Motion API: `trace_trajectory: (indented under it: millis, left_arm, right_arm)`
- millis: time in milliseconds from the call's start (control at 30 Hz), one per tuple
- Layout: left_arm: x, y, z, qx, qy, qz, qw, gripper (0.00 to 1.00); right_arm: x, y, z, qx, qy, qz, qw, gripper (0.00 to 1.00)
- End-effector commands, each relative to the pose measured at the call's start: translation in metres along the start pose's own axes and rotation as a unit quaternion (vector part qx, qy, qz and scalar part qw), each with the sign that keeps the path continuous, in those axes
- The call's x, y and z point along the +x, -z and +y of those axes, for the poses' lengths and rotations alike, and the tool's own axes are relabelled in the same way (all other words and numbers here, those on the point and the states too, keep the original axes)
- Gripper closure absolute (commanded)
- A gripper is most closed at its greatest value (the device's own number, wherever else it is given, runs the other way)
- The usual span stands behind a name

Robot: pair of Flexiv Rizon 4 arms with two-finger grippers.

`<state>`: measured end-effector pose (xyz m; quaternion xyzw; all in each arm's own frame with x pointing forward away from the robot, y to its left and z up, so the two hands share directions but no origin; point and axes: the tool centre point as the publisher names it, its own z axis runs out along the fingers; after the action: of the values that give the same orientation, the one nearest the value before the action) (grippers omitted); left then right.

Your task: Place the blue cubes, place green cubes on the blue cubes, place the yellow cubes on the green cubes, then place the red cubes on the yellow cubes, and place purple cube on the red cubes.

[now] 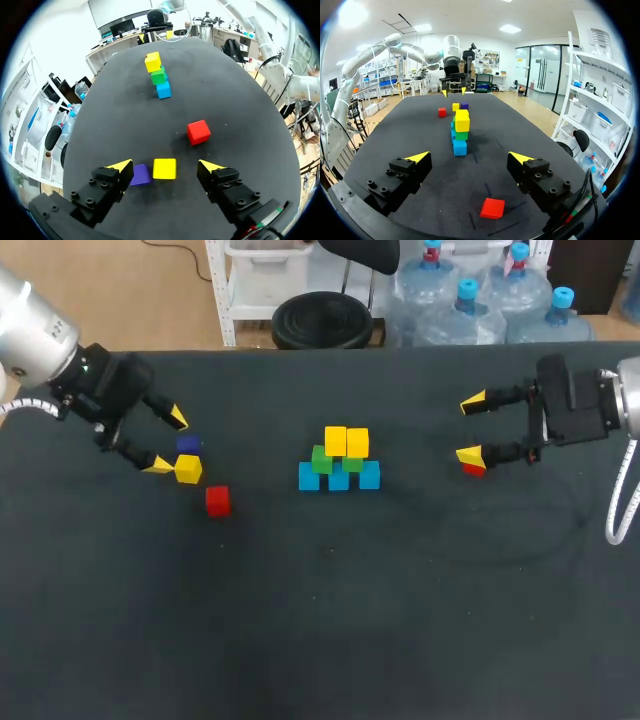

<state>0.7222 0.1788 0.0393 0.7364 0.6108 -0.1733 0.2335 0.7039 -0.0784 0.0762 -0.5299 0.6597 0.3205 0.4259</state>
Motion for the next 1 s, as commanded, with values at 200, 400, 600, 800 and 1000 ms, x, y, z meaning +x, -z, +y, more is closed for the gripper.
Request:
trace_trajectory:
  millis: [200, 400, 600, 800, 1000]
  left_arm:
    - [0.003, -0.015, -0.010, 0.000, 0.006, -0.004, 1.000, 0.19]
    - [0.005, -0.023, -0.010, 0.002, 0.007, -0.005, 1.000, 0.19]
    - [0.004, -0.029, -0.008, 0.007, 0.006, -0.008, 1.000, 0.19]
    - [0.005, -0.033, -0.008, 0.011, 0.004, -0.010, 1.000, 0.18]
    - [0.006, -0.038, -0.009, 0.015, 0.007, -0.012, 1.000, 0.17]
  right_arm:
    - [0.000, -0.001, 0.000, 0.000, 0.001, -0.001, 1.000, 0.00]
    - [0.000, -0.001, 0.000, 0.000, 0.001, -0.001, 1.000, 0.00]
    - [0.000, -0.001, 0.000, 0.000, 0.001, -0.001, 1.000, 0.00]
    - [0.000, -0.001, 0.000, 0.000, 0.001, -0.001, 1.000, 0.00]
    - [0.000, -0.001, 0.000, 0.000, 0.001, -0.001, 1.000, 0.00]
